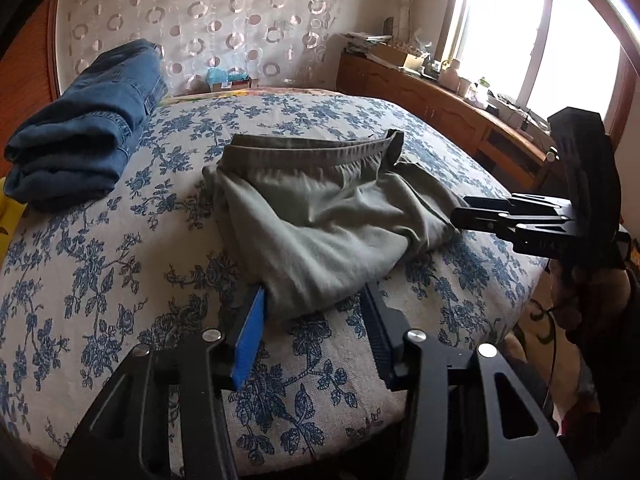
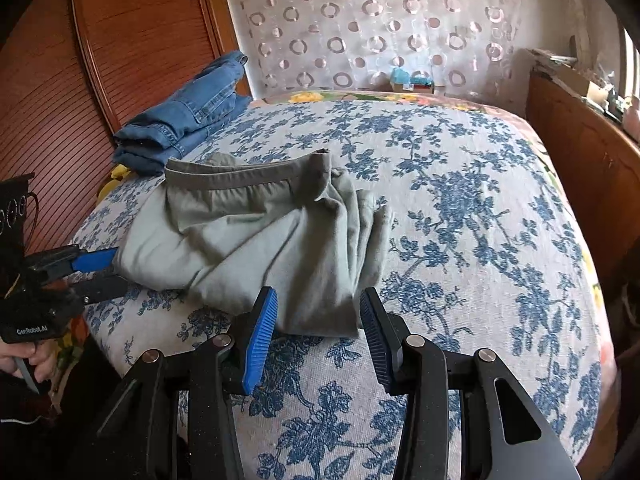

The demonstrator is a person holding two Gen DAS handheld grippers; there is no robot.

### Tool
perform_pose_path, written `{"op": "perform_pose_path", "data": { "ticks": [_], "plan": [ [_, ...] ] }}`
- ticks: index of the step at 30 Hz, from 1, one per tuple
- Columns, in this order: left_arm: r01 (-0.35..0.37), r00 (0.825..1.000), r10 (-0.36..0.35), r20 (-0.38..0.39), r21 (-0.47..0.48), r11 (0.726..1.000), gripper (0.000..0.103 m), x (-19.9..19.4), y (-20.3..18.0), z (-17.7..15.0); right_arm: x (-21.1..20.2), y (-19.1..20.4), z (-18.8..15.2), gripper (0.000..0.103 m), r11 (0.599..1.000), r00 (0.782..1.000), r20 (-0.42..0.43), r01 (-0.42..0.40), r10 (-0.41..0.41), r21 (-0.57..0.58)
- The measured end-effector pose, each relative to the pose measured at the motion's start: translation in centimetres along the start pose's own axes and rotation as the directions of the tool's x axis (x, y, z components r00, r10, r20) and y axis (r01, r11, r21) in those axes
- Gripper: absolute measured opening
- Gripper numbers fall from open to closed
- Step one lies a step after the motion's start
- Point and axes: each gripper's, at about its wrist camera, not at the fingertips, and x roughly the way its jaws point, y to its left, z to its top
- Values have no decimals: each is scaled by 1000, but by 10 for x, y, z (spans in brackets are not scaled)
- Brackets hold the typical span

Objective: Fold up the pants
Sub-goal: 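Open both grippers to release the folded pants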

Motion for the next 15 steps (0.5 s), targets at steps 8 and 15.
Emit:
{"op": "perform_pose_path", "data": {
  "ticks": [8, 15],
  "plan": [
    [-31, 999, 31, -14, -27, 999, 46, 6, 12, 0, -2, -9, 0, 5, 1000, 1000, 2, -6, 6, -9],
    [-6, 1000, 6, 1, -12, 1000, 23, 4, 7, 1, 0, -9, -6, 5, 999, 1000, -1, 31, -31, -11]
  ]
}}
